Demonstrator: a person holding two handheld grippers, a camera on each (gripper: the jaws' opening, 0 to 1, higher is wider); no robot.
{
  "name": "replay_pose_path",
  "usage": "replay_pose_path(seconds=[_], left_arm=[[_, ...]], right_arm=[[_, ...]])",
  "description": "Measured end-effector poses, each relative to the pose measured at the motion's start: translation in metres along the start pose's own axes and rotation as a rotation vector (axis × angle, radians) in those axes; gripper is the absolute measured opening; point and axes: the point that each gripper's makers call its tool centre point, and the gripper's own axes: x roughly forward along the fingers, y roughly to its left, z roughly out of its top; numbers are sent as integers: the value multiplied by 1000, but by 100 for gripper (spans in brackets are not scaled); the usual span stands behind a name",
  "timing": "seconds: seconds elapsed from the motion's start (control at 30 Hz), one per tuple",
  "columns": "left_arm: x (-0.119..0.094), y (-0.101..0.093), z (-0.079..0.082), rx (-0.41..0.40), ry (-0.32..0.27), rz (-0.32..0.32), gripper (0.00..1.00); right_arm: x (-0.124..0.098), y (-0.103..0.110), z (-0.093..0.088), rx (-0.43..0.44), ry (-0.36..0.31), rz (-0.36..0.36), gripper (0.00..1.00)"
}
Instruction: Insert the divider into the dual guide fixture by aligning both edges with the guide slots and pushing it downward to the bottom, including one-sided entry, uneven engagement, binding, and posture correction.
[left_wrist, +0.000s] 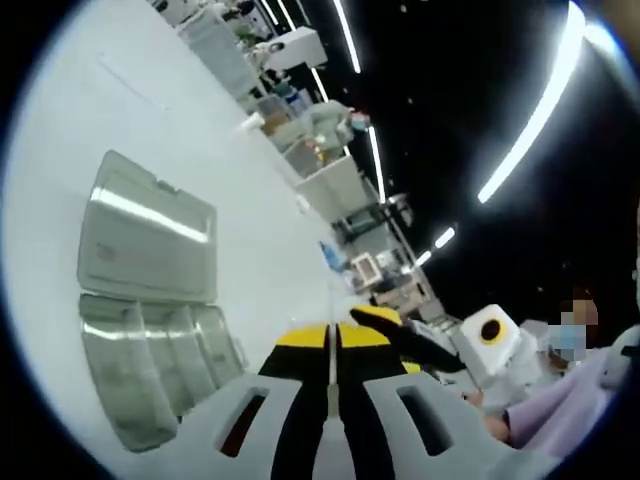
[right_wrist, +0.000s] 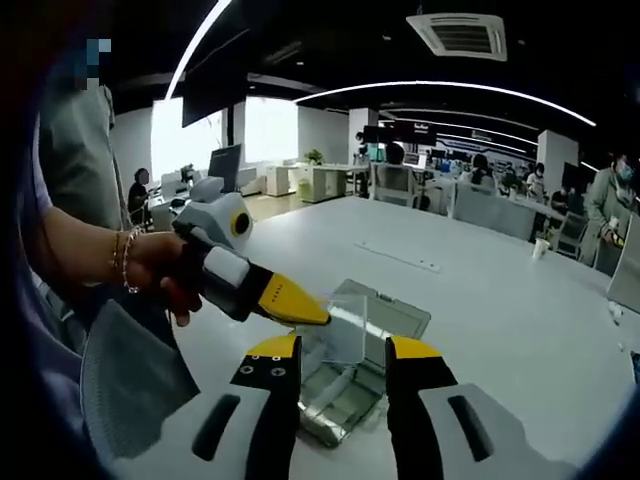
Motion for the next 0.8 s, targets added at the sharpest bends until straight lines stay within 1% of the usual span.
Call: replay_pose_path(seconds=[0.03,0.13,0.2,0.23,0.27,0.3,0.33,0.37,0.4,0.43,0.47,0.5,0.53,0.57,0.6,0.63,0.73,0.77,0.8], left_arm=[[-1,1,0,7,4,2,0],[-5,4,0,69,21,13,0],[-6,3,-1,96,31,7,0],[-8,4,-2,126,42,13,0],[-9,4,-3,157,52,14,0],[-9,3,-3,187,59,10,0],[-9,2,-2,207,62,8,0],[-10,-1,-3,227,68,-2,0],[-11,-2,-4,251,84,-8,0],[-11,-3,-5,271,94,-7,0],[-11,-5,-6,315,105,-10,0],[-11,-6,-8,335,120,-13,0],[-11,-10,-10,377,131,-24,0],[-10,-11,-11,404,139,-27,0],[-9,-13,-13,435,149,-31,0],[-9,-14,-15,452,159,-36,0],[-6,-18,-19,526,186,-42,0],[-5,-18,-20,558,198,-39,0],[-4,-19,-22,614,212,-40,0]], right_arm=[[-3,-4,1,2,-5,-1,28],[-8,-13,2,26,-7,11,27],[-12,-14,0,4,14,36,26],[-13,-18,1,-25,21,30,26],[-14,-19,1,-35,23,37,25],[-16,-12,0,-53,42,103,23],[-18,-15,3,-46,29,95,25],[-20,-11,12,-29,-9,141,26],[-22,-4,13,-14,-1,200,26],[-23,-6,13,3,18,203,27],[-23,-13,16,-49,19,185,27],[-25,-12,12,-94,56,206,25],[-26,-13,10,-135,85,206,24],[-26,-13,12,-171,84,214,24],[-27,-7,10,-185,114,261,23],[-26,-8,11,-189,120,258,23],[-26,-1,14,-224,134,304,23],[-24,1,15,-241,138,311,24],[-24,3,15,-248,143,325,24]])
